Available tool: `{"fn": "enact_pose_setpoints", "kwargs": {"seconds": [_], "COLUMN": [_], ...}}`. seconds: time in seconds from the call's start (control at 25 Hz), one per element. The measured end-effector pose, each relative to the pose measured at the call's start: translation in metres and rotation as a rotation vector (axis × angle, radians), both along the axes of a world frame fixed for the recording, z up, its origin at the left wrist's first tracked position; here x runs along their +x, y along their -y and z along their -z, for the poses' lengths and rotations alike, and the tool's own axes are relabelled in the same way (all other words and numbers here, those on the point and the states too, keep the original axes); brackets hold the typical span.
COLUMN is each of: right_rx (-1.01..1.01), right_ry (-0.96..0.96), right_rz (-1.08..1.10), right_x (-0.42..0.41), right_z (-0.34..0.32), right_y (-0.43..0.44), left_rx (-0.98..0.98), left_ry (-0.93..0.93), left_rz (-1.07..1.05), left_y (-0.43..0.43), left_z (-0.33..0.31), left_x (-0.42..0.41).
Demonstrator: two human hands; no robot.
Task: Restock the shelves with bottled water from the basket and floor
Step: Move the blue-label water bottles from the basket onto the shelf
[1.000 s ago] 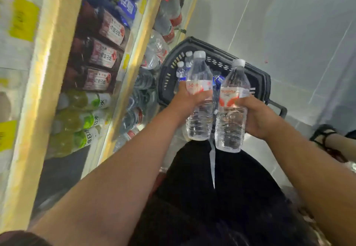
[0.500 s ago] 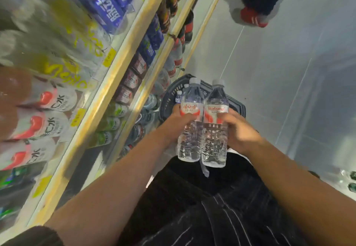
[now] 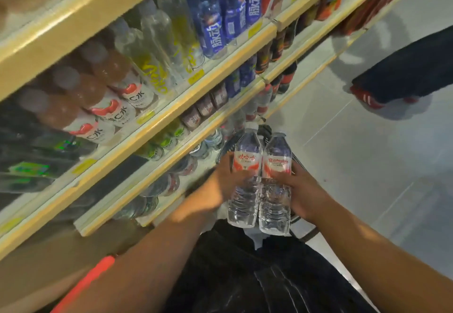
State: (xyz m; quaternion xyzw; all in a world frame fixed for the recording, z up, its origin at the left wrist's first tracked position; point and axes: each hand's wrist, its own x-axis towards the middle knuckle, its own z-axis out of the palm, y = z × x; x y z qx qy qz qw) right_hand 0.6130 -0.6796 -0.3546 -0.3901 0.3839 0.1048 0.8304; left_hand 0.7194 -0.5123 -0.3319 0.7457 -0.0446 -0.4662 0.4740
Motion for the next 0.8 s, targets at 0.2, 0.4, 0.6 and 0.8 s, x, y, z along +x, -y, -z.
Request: {"fn": "enact_pose_setpoints", "kwargs": {"seconds": [0.2,0.4,0.6,0.8], "right_rx": [-0.087,-0.135,-0.166,-0.107], "right_ry": [0.017,0.077,0.111,0.090], "right_rz": [-0.320,-0.657,-0.940,-1.142], "right_x": [0.013,0.023,0.024,0.015], "right_z": [-0.015,-0.030,-0.030,-0.025], "right_y": [-0.006,-0.045,-0.109,-0.189], "left_rx": [-0.072,-0.085,-0.086,-0.148], "left_ry": [-0.064,-0.066,-0.067,-0.062], "left_rz": [-0.426,-0.743,-1.042,-1.263], "left_y": [-0.027,-0.070,-0.124,-0.187], "left_z": [-0.012,-0.015,-0.013,-0.008], "left_x": [-0.047,-0.094,-0.145,-0.188]}}
